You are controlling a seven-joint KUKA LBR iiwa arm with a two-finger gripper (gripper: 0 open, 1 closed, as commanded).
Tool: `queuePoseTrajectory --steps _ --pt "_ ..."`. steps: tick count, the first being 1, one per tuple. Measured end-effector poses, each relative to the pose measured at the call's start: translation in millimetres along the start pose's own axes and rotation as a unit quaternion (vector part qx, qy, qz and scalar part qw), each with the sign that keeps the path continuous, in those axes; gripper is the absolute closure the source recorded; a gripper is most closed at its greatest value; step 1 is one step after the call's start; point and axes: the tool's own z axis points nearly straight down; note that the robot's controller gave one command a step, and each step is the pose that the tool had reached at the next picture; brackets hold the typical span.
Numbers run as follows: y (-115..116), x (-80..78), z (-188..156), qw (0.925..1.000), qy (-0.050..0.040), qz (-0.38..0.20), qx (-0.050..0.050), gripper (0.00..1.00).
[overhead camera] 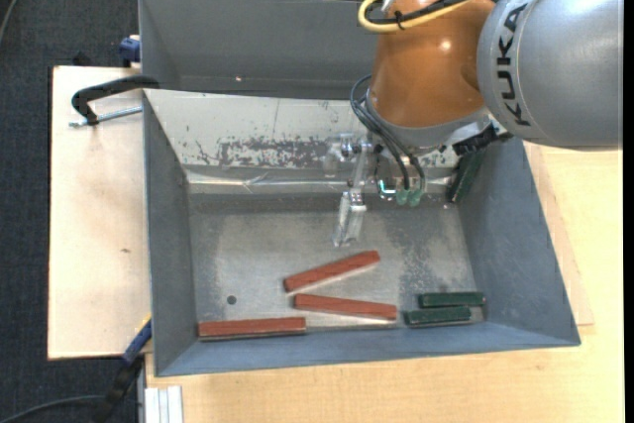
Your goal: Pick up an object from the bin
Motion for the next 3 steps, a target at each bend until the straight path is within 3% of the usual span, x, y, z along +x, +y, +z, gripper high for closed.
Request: queuePoseTrajectory --steps 1,2,3 --pt "-19.4 24.8 84.2 0.9777 -0.0003 -0.210 0.001 0.00" --pt "-11.2 13.1 136.9 0.9511 -0.0016 -0.309 0.001 0.00" --pt "-17.2 14.6 135.1 0.9625 -0.0032 -0.271 0.001 0.00"
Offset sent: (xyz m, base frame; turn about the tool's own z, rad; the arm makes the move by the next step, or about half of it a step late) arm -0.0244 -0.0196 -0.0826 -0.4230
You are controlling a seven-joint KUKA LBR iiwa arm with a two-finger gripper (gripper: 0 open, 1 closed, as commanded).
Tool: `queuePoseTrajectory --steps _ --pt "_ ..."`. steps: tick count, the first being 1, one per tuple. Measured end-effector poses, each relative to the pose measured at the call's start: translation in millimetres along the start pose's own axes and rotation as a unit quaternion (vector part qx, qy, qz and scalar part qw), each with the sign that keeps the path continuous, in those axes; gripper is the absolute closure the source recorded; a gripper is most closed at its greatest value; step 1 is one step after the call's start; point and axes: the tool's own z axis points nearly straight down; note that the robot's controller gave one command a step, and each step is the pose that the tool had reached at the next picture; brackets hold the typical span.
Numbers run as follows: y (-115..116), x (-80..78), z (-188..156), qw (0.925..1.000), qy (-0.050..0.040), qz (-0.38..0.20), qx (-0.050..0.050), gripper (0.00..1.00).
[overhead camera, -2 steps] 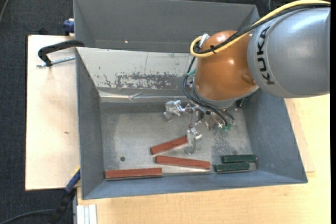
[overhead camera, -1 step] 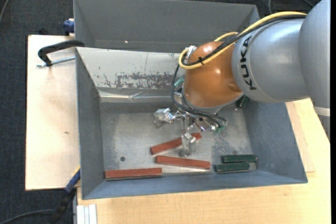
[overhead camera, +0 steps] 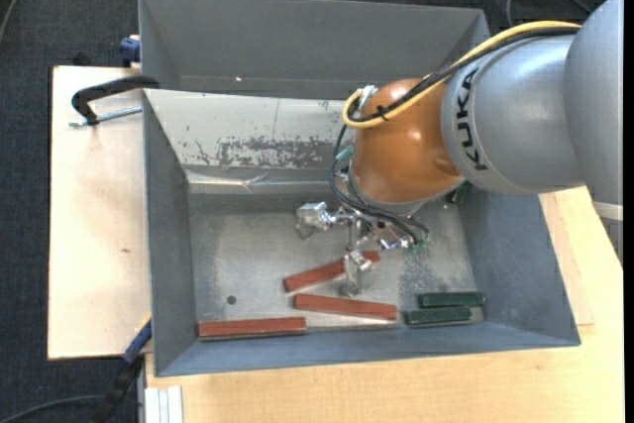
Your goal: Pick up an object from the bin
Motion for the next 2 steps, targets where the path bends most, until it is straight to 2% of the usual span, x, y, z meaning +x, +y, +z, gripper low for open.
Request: queuePoseTrajectory --steps 1,2 --pt "0.1 0.0 0.1 1.0000 -0.0001 0.000 0.000 1.00" --pt "0.9 16.2 -149.5 1.0000 -0.0027 0.004 0.001 1.00"
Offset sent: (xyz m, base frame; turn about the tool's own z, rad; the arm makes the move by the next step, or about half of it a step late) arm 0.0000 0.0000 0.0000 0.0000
